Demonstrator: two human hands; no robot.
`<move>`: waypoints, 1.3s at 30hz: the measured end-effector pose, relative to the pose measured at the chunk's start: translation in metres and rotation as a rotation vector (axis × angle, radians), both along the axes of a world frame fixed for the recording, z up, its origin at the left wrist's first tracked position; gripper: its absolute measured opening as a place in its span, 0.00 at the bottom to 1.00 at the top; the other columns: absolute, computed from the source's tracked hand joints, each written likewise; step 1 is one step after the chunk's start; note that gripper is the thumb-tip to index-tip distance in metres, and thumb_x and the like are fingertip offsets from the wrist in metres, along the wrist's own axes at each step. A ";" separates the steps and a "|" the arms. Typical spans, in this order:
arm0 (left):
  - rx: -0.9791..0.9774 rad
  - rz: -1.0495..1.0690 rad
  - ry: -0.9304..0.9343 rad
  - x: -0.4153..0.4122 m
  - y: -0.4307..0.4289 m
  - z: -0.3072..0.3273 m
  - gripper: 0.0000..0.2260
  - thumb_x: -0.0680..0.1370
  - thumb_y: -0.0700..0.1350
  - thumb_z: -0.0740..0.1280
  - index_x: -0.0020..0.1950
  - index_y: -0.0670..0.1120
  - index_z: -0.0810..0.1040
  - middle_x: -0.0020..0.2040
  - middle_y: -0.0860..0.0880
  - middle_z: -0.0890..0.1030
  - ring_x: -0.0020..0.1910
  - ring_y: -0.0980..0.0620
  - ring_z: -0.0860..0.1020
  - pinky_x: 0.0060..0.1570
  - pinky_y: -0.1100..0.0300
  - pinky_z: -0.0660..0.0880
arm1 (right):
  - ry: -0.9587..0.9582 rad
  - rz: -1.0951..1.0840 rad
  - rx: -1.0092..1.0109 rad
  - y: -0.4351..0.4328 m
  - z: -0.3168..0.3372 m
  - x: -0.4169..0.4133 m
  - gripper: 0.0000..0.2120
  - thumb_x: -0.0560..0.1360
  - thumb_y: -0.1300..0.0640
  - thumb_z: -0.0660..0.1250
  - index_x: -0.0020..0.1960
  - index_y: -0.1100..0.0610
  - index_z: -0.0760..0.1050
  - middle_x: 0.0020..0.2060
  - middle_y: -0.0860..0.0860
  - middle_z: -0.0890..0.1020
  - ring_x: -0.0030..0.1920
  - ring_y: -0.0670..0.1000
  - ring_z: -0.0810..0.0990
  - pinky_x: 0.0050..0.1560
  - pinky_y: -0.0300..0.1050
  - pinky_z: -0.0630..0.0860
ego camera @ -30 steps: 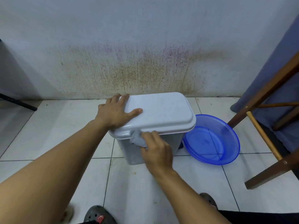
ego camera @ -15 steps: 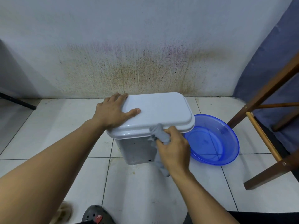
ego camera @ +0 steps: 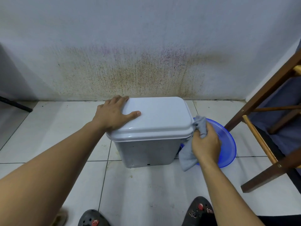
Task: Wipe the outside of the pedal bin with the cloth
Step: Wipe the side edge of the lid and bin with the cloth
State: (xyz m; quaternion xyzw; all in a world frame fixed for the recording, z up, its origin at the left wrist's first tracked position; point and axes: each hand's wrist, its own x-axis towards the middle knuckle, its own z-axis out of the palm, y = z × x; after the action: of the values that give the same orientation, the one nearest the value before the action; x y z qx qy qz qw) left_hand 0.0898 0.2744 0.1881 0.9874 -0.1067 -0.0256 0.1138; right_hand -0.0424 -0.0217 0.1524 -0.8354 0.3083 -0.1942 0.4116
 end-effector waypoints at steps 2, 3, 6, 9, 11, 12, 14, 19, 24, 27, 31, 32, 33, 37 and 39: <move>-0.002 0.003 -0.003 0.000 0.000 -0.001 0.47 0.67 0.84 0.46 0.79 0.59 0.57 0.80 0.51 0.60 0.76 0.43 0.64 0.70 0.36 0.63 | 0.035 0.053 -0.001 0.011 -0.010 -0.006 0.12 0.77 0.51 0.59 0.59 0.48 0.75 0.45 0.50 0.81 0.47 0.57 0.79 0.46 0.53 0.77; -0.002 0.004 -0.006 0.000 0.001 -0.001 0.47 0.67 0.84 0.46 0.79 0.60 0.57 0.81 0.51 0.60 0.76 0.43 0.64 0.70 0.36 0.63 | 0.028 0.063 0.020 0.019 -0.013 -0.011 0.12 0.78 0.52 0.60 0.60 0.49 0.75 0.46 0.51 0.81 0.48 0.57 0.79 0.45 0.51 0.77; 0.007 0.001 -0.011 0.000 0.000 -0.002 0.46 0.68 0.83 0.47 0.80 0.59 0.56 0.81 0.51 0.59 0.77 0.42 0.63 0.70 0.35 0.63 | -0.015 0.084 0.121 0.035 -0.015 -0.025 0.11 0.78 0.54 0.61 0.59 0.49 0.75 0.47 0.47 0.81 0.47 0.53 0.79 0.42 0.44 0.73; 0.007 -0.009 -0.012 -0.001 0.002 -0.002 0.46 0.68 0.83 0.46 0.80 0.60 0.55 0.82 0.51 0.58 0.77 0.43 0.62 0.70 0.35 0.63 | 0.009 0.124 0.174 0.023 -0.008 -0.022 0.10 0.78 0.51 0.57 0.56 0.45 0.75 0.43 0.47 0.81 0.43 0.54 0.82 0.43 0.50 0.80; 0.012 -0.013 -0.020 -0.001 0.001 -0.001 0.46 0.68 0.83 0.46 0.80 0.60 0.55 0.81 0.52 0.59 0.77 0.43 0.62 0.70 0.36 0.64 | 0.100 0.228 0.167 -0.001 0.003 -0.006 0.13 0.80 0.54 0.56 0.55 0.42 0.76 0.41 0.44 0.82 0.43 0.52 0.81 0.41 0.47 0.79; 0.018 -0.014 -0.027 -0.001 0.000 0.000 0.46 0.68 0.83 0.47 0.80 0.59 0.56 0.81 0.52 0.59 0.77 0.44 0.63 0.70 0.36 0.64 | 0.157 0.304 0.152 -0.014 0.011 0.003 0.17 0.79 0.58 0.55 0.57 0.40 0.76 0.44 0.42 0.82 0.45 0.50 0.81 0.39 0.43 0.78; 0.020 -0.012 -0.036 -0.002 0.000 0.000 0.44 0.70 0.81 0.49 0.80 0.59 0.56 0.81 0.52 0.60 0.77 0.44 0.63 0.70 0.37 0.64 | 0.247 0.427 0.150 -0.036 0.028 0.022 0.27 0.77 0.63 0.54 0.65 0.38 0.76 0.54 0.39 0.82 0.54 0.48 0.80 0.45 0.40 0.78; 0.029 0.000 -0.035 -0.001 -0.001 -0.001 0.44 0.69 0.82 0.47 0.80 0.60 0.56 0.81 0.51 0.60 0.77 0.44 0.63 0.70 0.36 0.64 | 0.406 0.570 0.144 -0.056 0.055 0.074 0.27 0.78 0.69 0.56 0.69 0.45 0.76 0.61 0.44 0.80 0.63 0.50 0.76 0.66 0.47 0.73; 0.025 0.033 -0.020 0.000 -0.003 -0.003 0.46 0.67 0.83 0.44 0.80 0.61 0.55 0.81 0.50 0.59 0.78 0.43 0.61 0.70 0.35 0.63 | 0.445 0.603 0.053 -0.050 0.060 0.077 0.32 0.75 0.69 0.56 0.69 0.41 0.73 0.55 0.45 0.80 0.57 0.52 0.77 0.62 0.50 0.76; 0.024 0.040 -0.021 0.000 -0.004 -0.003 0.46 0.67 0.84 0.43 0.80 0.61 0.55 0.81 0.51 0.59 0.78 0.43 0.61 0.70 0.35 0.63 | 0.447 0.602 -0.020 -0.048 0.050 0.050 0.37 0.73 0.71 0.53 0.74 0.39 0.67 0.57 0.46 0.77 0.58 0.55 0.76 0.59 0.49 0.76; 0.026 0.038 -0.020 0.000 -0.003 -0.002 0.45 0.68 0.83 0.44 0.79 0.61 0.55 0.81 0.50 0.60 0.77 0.42 0.62 0.69 0.34 0.63 | 0.415 0.570 -0.109 -0.047 0.025 0.014 0.38 0.74 0.67 0.52 0.74 0.34 0.63 0.56 0.52 0.77 0.50 0.56 0.78 0.51 0.52 0.78; 0.025 0.036 -0.016 0.000 -0.003 -0.002 0.45 0.68 0.83 0.44 0.79 0.61 0.55 0.81 0.50 0.60 0.77 0.42 0.62 0.69 0.34 0.63 | 0.410 0.558 -0.115 -0.044 0.020 0.005 0.37 0.75 0.66 0.52 0.75 0.33 0.61 0.54 0.51 0.75 0.48 0.55 0.77 0.48 0.52 0.78; 0.025 0.035 -0.013 0.000 -0.003 -0.002 0.45 0.68 0.83 0.44 0.79 0.61 0.55 0.81 0.51 0.59 0.77 0.42 0.62 0.69 0.34 0.62 | 0.413 0.546 -0.127 -0.041 0.017 -0.003 0.36 0.76 0.65 0.53 0.75 0.34 0.60 0.54 0.51 0.74 0.46 0.55 0.77 0.47 0.52 0.78; 0.026 0.027 -0.008 -0.001 -0.004 -0.001 0.45 0.68 0.83 0.45 0.80 0.60 0.55 0.81 0.51 0.59 0.77 0.42 0.62 0.70 0.34 0.62 | 0.460 0.491 -0.253 -0.021 0.016 -0.032 0.39 0.77 0.64 0.57 0.79 0.35 0.47 0.58 0.48 0.67 0.50 0.54 0.73 0.44 0.50 0.74; 0.023 0.023 -0.002 -0.001 -0.004 0.000 0.44 0.69 0.82 0.46 0.80 0.60 0.55 0.81 0.51 0.58 0.77 0.42 0.61 0.70 0.35 0.62 | 0.471 0.468 -0.318 -0.010 0.018 -0.041 0.40 0.77 0.64 0.58 0.79 0.37 0.45 0.58 0.47 0.66 0.52 0.54 0.70 0.42 0.49 0.71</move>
State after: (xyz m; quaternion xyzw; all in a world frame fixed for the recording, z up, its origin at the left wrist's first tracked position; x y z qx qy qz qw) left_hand 0.0886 0.2703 0.1879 0.9899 -0.0950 -0.0244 0.1026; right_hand -0.0838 -0.0322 0.1702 -0.9586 0.1612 0.0573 0.2277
